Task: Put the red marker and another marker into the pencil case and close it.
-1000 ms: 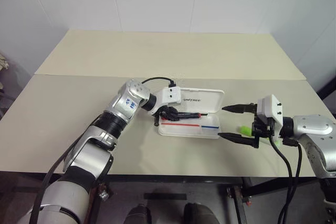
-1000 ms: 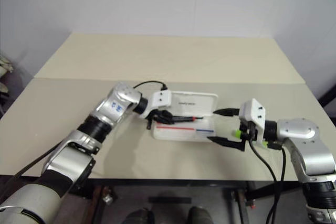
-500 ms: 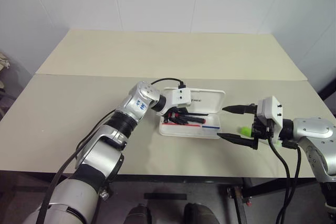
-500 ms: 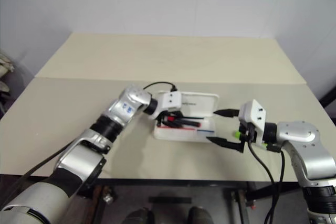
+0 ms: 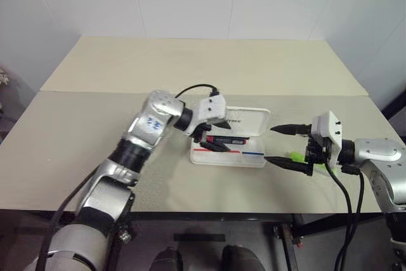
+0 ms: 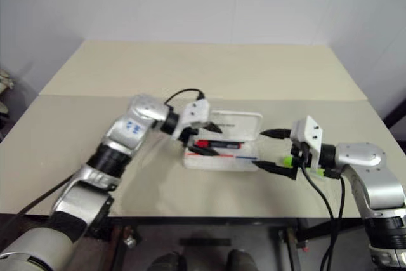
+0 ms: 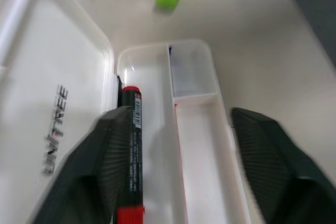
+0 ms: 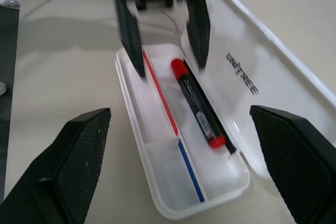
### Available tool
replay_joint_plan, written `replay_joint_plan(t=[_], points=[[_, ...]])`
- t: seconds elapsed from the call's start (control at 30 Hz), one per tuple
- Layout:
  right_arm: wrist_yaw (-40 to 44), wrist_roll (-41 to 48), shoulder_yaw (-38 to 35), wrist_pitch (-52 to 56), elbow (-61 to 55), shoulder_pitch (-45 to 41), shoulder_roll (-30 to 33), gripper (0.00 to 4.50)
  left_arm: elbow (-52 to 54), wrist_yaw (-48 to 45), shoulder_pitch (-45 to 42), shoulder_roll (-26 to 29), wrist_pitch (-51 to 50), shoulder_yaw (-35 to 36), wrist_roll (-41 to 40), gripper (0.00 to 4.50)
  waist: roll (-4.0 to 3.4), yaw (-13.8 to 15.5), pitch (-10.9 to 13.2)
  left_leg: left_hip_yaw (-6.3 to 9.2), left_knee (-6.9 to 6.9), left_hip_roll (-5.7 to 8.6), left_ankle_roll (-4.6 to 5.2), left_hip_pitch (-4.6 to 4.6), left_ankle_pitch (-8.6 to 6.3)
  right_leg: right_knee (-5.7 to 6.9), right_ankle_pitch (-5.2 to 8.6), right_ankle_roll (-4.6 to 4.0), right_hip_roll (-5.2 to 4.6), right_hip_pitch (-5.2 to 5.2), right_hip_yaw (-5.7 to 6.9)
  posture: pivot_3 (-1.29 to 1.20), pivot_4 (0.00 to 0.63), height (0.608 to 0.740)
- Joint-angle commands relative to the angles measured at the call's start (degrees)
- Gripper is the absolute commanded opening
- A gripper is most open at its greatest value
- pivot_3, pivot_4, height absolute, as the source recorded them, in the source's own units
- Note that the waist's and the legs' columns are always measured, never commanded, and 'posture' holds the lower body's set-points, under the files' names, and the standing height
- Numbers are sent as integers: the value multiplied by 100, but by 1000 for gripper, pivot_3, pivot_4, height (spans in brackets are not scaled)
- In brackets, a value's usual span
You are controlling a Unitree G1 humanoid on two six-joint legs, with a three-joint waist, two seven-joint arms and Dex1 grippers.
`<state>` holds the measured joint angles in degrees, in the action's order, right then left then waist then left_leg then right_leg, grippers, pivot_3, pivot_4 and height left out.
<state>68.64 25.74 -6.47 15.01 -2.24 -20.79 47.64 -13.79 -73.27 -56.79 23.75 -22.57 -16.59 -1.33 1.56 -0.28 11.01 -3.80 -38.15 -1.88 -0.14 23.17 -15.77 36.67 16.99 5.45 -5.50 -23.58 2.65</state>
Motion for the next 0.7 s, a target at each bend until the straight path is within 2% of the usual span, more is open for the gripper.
replay_joint_plan(t=[0.03, 0.17, 0.3, 0.5, 0.7], points=[[273, -175, -31, -176, 498, -255, 291, 4500, 952, -448, 418, 540, 75, 714, -822, 4458, -4, 8, 1, 1, 1, 0, 0, -4, 0, 1, 0, 0, 0, 1, -3, 0, 150, 740], [462, -391, 59, -344, 1138, -519, 358, 4500, 1173, -534, 823, 870, 361, 1500, -1553, 4458, -4, 25, 2, 1, -4, 1, 3, -4, 1, 1, 0, 0, -5, 4, -4, 0, 150, 740], [758, -592, 183, -521, 1703, -698, 458, 4500, 1170, -983, 1257, 1575, 425, 1971, -1969, 4458, -4, 16, 2, 0, -8, 4, 6, -3, 3, 0, -2, 3, -5, 8, -1, 0, 150, 740], [1124, -879, 314, -746, 2288, -861, 606, 4500, 1141, -1237, 1549, 2189, 461, 2243, -2319, 4458, -5, 11, 2, -6, -1, 3, 7, -2, 2, -11, -3, 4, -5, 7, 0, 0, 150, 740], [1331, -1394, 543, -1035, 2852, -926, 888, 4500, 1078, -1147, 1633, 2367, 648, 2262, -2325, 4458, -5, 16, 2, -12, -1, 6, 7, -1, 2, -11, -3, 4, -6, 8, 0, 0, 150, 740]])
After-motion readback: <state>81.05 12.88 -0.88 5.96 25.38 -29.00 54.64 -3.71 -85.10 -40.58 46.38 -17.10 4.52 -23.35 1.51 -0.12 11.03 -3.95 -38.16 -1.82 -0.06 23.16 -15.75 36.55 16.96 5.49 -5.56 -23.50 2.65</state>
